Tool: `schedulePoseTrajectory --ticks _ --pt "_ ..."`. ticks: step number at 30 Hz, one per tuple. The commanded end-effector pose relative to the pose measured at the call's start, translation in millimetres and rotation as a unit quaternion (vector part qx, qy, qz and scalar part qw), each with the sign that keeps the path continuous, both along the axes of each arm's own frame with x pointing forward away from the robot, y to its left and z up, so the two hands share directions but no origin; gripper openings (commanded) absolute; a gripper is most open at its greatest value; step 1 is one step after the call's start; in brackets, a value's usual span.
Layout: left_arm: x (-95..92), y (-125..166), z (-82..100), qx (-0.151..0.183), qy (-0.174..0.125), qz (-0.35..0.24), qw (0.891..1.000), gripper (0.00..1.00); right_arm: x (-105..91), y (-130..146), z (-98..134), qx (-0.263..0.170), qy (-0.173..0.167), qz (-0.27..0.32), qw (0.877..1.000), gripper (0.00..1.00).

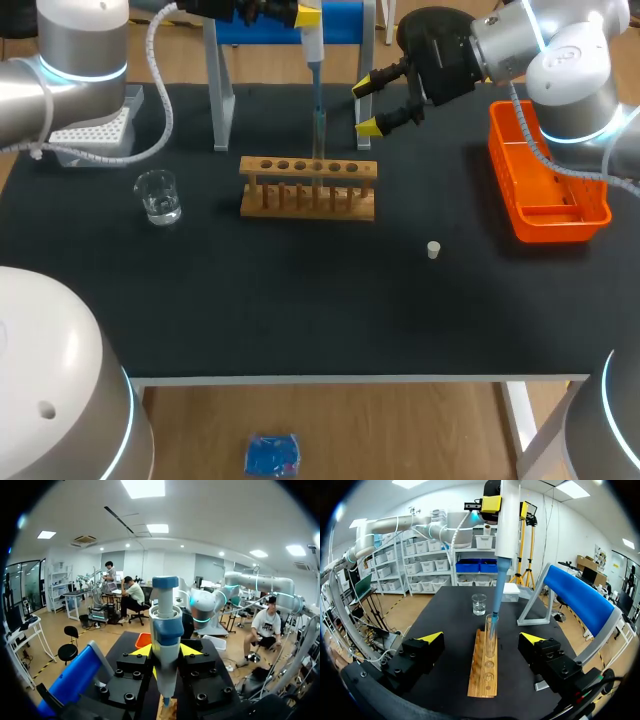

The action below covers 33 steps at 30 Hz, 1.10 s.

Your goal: Invert the test tube, pick up the pipette, mount the tip to pipette, aspirate from beaker and dispense into the tube, eject the tip, return the pipette, and cap with the stopper.

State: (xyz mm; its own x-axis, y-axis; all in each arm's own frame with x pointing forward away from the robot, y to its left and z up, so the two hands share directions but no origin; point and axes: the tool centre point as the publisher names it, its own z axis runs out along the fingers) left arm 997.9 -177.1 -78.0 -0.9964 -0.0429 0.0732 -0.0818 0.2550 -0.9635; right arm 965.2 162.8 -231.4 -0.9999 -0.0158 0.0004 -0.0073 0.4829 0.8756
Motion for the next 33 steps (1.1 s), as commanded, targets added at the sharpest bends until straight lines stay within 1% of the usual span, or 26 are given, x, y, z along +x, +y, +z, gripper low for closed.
schedulePoseTrajectory --ticks 1,8,17,24,33 --pt "-1.0 -0.2 0.4 0.0 -0.001 0.002 1.0 0.0 0.3 -0.6 0.0 0.0 0.0 0.001 1.0 1.0" --pt "-1.3 -0.3 0.3 0.002 -0.006 0.002 1.0 0.0 0.3 -0.6 0.0 0.0 0.0 0.001 1.0 1.0" --pt "-5.4 -3.1 1.8 0.006 -0.022 0.002 1.0 0.0 0.3 -0.6 0.0 0.0 0.0 0.001 1.0 1.0" --pt "-7.8 -3.7 2.9 0.015 -0.031 0.005 0.999 0.0 0.3 -0.6 0.0 0.0 0.0 0.001 1.0 1.0" --pt "-8.9 -4.2 2.5 0.019 -0.035 0.005 0.999 0.0 0.3 -0.6 0.0 0.0 0.0 0.001 1.0 1.0"
